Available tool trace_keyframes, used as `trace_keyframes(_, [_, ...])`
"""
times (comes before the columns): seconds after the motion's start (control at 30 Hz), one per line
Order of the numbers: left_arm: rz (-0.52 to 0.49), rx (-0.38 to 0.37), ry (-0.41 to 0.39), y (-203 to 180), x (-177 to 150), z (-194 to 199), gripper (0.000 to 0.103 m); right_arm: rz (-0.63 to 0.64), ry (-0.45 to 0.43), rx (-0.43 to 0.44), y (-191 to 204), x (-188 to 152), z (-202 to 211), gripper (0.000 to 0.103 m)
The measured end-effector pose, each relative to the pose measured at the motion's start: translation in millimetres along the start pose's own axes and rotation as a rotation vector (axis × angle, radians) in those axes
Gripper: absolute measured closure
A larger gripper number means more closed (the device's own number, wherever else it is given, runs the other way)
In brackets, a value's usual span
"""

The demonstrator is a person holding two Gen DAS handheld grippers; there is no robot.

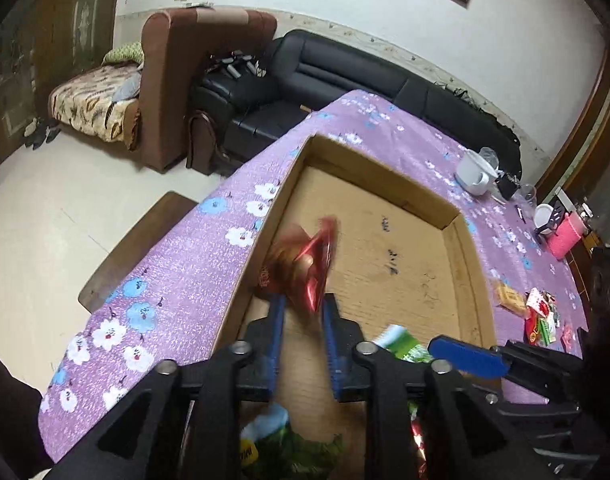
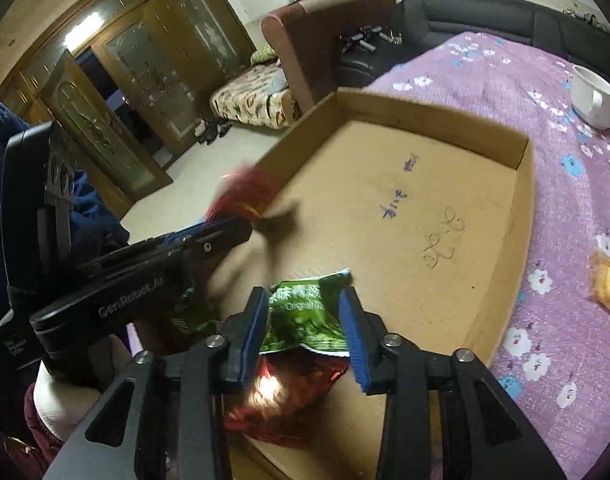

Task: Organize snacks
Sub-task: 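Carry both bags to the cardboard box and open both tools to release, then move both tools back toward the long red packet and white packet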

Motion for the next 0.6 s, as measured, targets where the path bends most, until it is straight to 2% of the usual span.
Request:
trace_keyframes(0.03, [-0.007, 0.002, -0.014, -3, 0, 5, 0.055, -0.002, -0.009, -0.003, -1, 1, 4, 0.061])
trace_keyframes(0.1, [-0.012, 0.010, -0.046, -9, 1, 16, 0.044, -0.003, -0.029, -0.009, -3, 0, 15, 0.061])
trace_keyframes(0.23, [-0.020, 0.014, -0.083, -18, 0, 36, 0.040, 0.002, -0.090, -0.091, -9, -10, 40, 0.053])
trace_keyframes(0.37, [-0.044, 0.002, -0.108, -40, -7, 57, 0.038, -0.014, -0.126, -0.170, -17, -20, 58, 0.053])
trace_keyframes(0.43, [-0.078, 0.011, -0.113, -52, -7, 61, 0.034, -0.004, -0.141, -0.242, -21, -9, 65, 0.053])
trace_keyframes(0.5, [-0.110, 0.025, -0.109, -65, -5, 63, 0.034, 0.024, -0.141, -0.364, -26, 9, 70, 0.052])
trace_keyframes(0.53, [-0.113, 0.021, -0.109, -71, -5, 66, 0.034, 0.017, -0.173, -0.420, -32, 16, 79, 0.052])
trace_keyframes(0.6, [-0.126, 0.015, -0.119, -80, -6, 73, 0.034, -0.003, -0.223, -0.421, -41, 16, 98, 0.052])
Point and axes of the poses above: each gripper's, at about its wrist camera, not at the fingertips, and z roughly against the way its jaws point, y to its left, x to its top, the point moved 2 cm from there along -z, roughly the way its jaws point, and after that the axes turned 6 degrees about -z, right-handed, at the moved point
